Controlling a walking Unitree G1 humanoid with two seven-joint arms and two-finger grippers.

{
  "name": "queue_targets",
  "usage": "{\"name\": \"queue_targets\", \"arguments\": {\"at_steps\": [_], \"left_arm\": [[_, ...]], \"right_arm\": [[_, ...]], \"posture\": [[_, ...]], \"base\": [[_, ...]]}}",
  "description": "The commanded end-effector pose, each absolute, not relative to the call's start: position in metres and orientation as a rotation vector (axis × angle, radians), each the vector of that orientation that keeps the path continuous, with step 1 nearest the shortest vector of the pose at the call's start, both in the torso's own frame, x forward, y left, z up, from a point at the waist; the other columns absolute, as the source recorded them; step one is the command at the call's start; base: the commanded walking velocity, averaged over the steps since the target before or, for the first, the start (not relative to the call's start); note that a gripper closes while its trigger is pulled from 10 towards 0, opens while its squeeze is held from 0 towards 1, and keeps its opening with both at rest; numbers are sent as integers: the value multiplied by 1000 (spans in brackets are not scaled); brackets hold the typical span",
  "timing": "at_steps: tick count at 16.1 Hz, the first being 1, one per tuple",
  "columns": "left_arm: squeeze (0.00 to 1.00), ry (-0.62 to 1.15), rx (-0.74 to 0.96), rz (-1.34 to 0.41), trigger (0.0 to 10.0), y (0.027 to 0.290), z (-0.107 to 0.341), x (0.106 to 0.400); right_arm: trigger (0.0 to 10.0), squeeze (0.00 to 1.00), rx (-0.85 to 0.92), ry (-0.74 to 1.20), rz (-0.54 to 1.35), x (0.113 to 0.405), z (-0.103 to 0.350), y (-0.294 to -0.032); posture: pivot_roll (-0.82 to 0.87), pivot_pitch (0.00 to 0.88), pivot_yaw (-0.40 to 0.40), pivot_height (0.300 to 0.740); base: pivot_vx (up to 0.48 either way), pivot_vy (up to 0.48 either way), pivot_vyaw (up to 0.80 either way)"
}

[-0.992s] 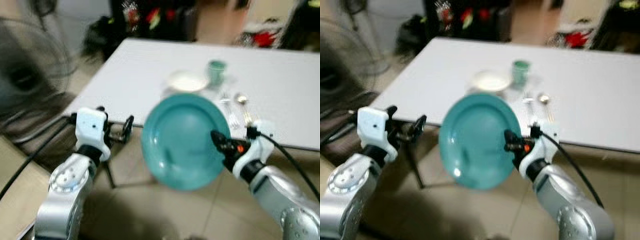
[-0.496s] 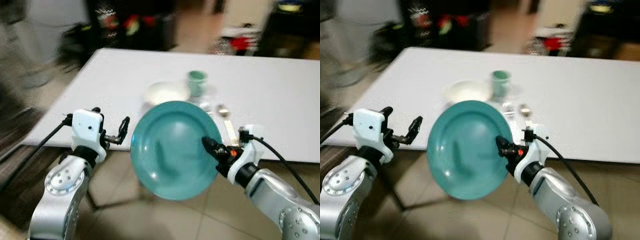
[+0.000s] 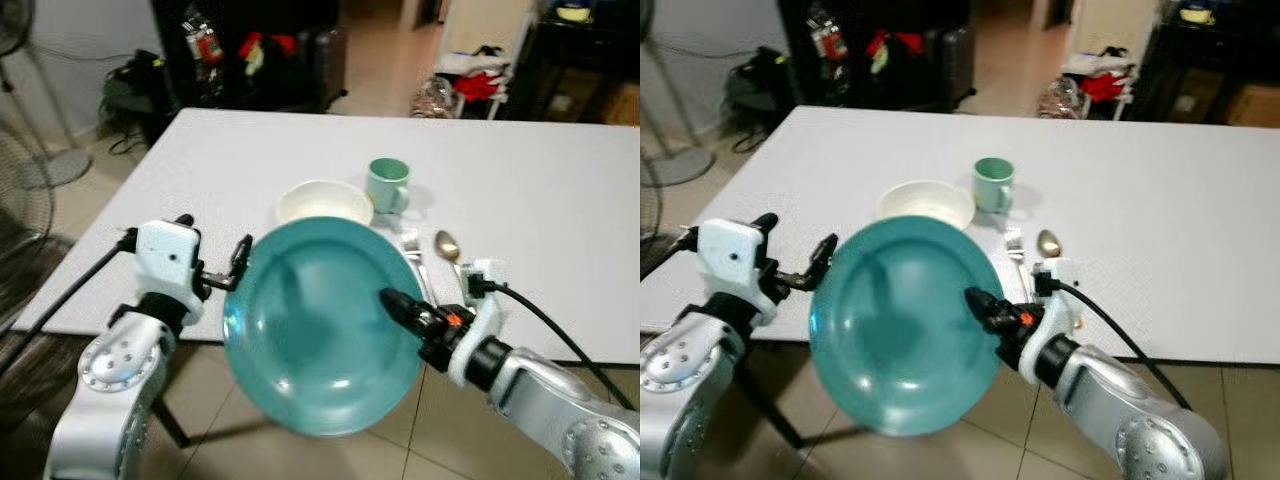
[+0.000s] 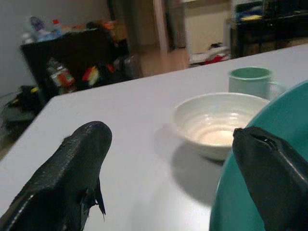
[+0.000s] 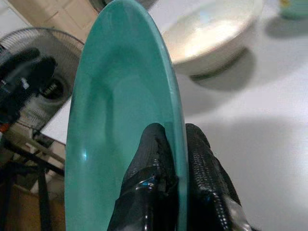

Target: Setting the table

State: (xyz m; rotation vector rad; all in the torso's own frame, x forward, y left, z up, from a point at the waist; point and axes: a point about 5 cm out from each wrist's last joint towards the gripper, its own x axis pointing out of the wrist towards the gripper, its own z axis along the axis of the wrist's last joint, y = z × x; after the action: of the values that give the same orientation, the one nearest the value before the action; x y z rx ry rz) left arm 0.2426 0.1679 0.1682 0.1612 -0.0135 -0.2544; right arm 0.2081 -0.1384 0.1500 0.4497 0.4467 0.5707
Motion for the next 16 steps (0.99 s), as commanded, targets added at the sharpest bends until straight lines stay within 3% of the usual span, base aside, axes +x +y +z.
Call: {"name": "queue_targets", "arguments": {"at_steps": [1, 5, 10, 16], "left_arm": [[0, -23, 177, -274, 10000, 166, 169, 241], [0, -13, 190, -327, 10000, 169, 168, 242], [0, 20, 223, -571, 10000, 167, 167, 237], [0, 43, 259, -630, 10000, 177, 170, 238]], "right_arm": [[10000, 0, 453, 431, 632, 203, 156, -136], [10000, 0, 508, 504, 674, 200, 150, -135], [10000, 0, 669, 623, 536, 230, 130, -137], [10000, 0, 788, 713, 497, 262, 123, -140]], "posture": [[-112, 0, 23, 740], [-114, 0, 24, 740], [-121, 0, 27, 740], [-101, 0, 33, 740]], "base": [[0, 0, 0], [0, 0, 0], [0, 0, 0], [0, 0, 0]]}}
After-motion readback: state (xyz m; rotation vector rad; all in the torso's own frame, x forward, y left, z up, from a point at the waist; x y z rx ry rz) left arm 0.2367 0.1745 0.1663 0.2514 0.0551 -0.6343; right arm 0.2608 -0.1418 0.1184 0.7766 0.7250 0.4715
